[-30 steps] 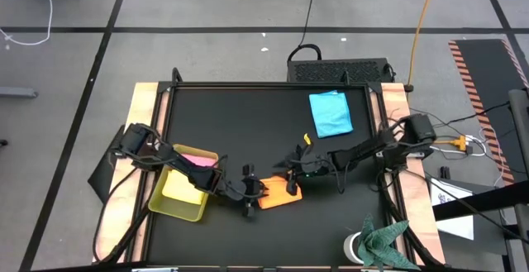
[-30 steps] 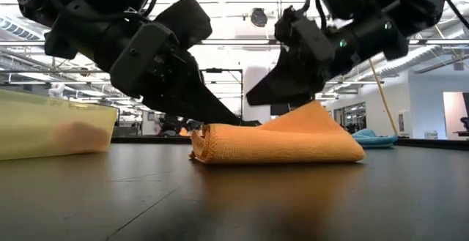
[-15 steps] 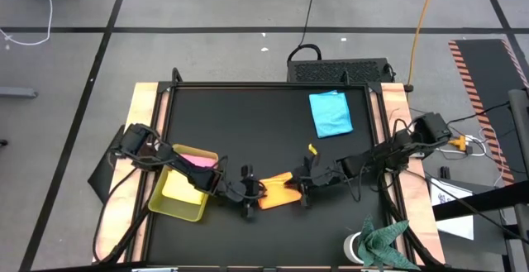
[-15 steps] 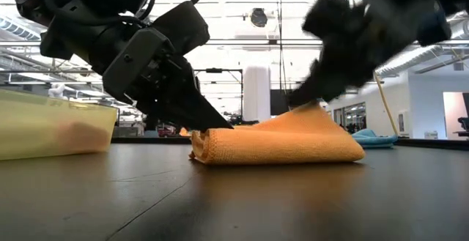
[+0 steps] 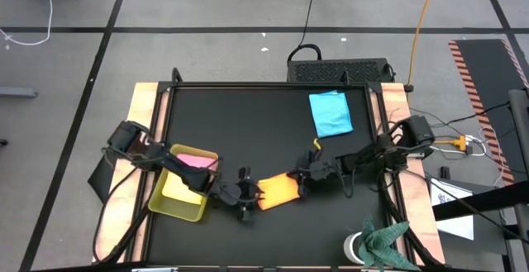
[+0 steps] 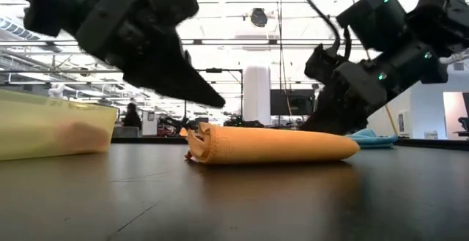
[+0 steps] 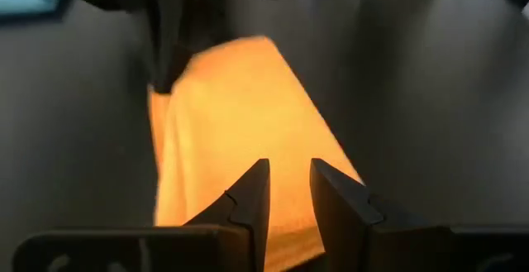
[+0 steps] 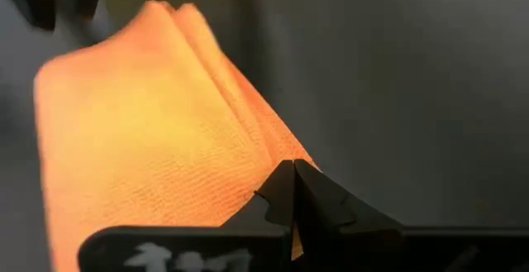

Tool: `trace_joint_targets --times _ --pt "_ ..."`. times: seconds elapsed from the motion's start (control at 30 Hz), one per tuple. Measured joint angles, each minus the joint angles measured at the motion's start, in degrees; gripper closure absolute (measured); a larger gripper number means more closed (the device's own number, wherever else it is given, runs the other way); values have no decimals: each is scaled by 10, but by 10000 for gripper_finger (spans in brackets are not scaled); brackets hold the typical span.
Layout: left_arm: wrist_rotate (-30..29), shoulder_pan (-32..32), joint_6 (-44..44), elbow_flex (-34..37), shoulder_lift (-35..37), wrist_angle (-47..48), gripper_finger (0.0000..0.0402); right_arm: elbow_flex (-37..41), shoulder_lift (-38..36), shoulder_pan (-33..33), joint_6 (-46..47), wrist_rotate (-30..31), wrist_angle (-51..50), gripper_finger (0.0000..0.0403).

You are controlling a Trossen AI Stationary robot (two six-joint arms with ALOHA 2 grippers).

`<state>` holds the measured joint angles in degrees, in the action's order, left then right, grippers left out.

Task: Fold microfiber towels
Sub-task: Fold the orange microfiber towel, then put the orange microfiber towel into the yellow bin

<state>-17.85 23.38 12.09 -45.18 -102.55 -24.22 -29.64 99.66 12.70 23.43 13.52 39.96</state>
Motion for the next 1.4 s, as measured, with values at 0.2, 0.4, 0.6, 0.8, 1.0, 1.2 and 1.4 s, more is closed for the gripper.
trace_joint_targets --times 0.2,0.4,0.6,0.8,1.0,1.2,1.4 --pt "-6 -10 -28 -2 -1 -35 309 1 -61 21 -6 0 1 402" --pt "-3 -37 2 -2 -13 20 309 1 -82 34 -6 0 0 402" --pt "9 -42 7 -2 -13 61 309 1 -43 33 -2 -2 -3 401" --pt "7 -46 -33 -2 -13 104 309 0 12 41 21 2 3 402" --pt "-3 -70 -103 -2 -13 109 309 0 22 87 74 51 4 402" --pt "-22 -92 -200 -2 -2 118 309 -9 24 162 148 167 24 402" --pt "-6 -85 -177 -2 42 116 309 -20 18 200 100 209 82 403"
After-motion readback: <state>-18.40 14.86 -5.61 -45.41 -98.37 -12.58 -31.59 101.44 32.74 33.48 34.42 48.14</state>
